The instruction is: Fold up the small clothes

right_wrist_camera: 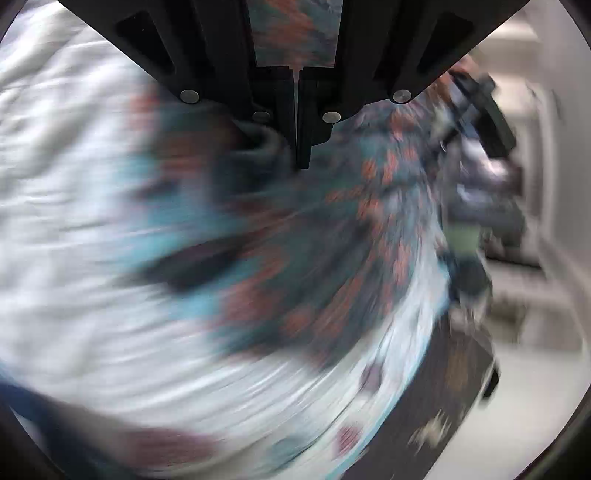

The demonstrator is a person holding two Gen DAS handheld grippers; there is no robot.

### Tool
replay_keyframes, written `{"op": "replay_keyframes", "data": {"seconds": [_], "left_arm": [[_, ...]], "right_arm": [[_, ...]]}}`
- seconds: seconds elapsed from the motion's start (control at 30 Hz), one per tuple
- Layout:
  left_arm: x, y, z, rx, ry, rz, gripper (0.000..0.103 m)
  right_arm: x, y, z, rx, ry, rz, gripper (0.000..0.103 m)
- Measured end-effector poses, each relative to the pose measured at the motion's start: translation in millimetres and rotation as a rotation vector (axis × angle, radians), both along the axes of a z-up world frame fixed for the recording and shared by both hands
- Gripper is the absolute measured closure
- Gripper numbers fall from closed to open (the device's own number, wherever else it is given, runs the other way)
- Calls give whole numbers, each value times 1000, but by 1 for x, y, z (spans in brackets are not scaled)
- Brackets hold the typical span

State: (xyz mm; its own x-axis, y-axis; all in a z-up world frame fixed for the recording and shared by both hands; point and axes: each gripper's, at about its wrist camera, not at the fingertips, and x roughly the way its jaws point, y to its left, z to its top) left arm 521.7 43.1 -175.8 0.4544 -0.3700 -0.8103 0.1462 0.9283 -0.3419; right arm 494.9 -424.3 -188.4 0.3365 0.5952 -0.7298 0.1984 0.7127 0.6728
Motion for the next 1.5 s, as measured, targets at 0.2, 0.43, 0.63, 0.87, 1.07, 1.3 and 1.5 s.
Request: {"op": "replay_keyframes", "data": {"seconds": [0.2, 0.43, 0.63, 0.87, 1.07, 1.3, 1.5], "left_arm": [[-1, 40, 13, -68, 8, 106, 57], [18, 22, -8, -91, 74, 109, 56], [13, 29, 2, -14, 38, 70, 59], [-55, 73, 56, 52, -22, 53, 56], [-154, 101, 71, -41, -3, 10, 49], [-272, 95, 49, -58, 6, -72, 46], [-338, 67, 21, -85, 34, -160, 46]], "right_arm": [[-26, -61, 52, -257, -40, -198, 91], [10, -30, 68, -132, -112, -43, 90], [29, -77, 27, -157, 1, -162, 103], [-64, -85, 120, -497, -149, -97, 50], [-179, -18, 159, -378, -221, 37, 23], [-315, 11, 119, -249, -184, 54, 19], [-387, 14, 74, -145, -145, 29, 19]]}}
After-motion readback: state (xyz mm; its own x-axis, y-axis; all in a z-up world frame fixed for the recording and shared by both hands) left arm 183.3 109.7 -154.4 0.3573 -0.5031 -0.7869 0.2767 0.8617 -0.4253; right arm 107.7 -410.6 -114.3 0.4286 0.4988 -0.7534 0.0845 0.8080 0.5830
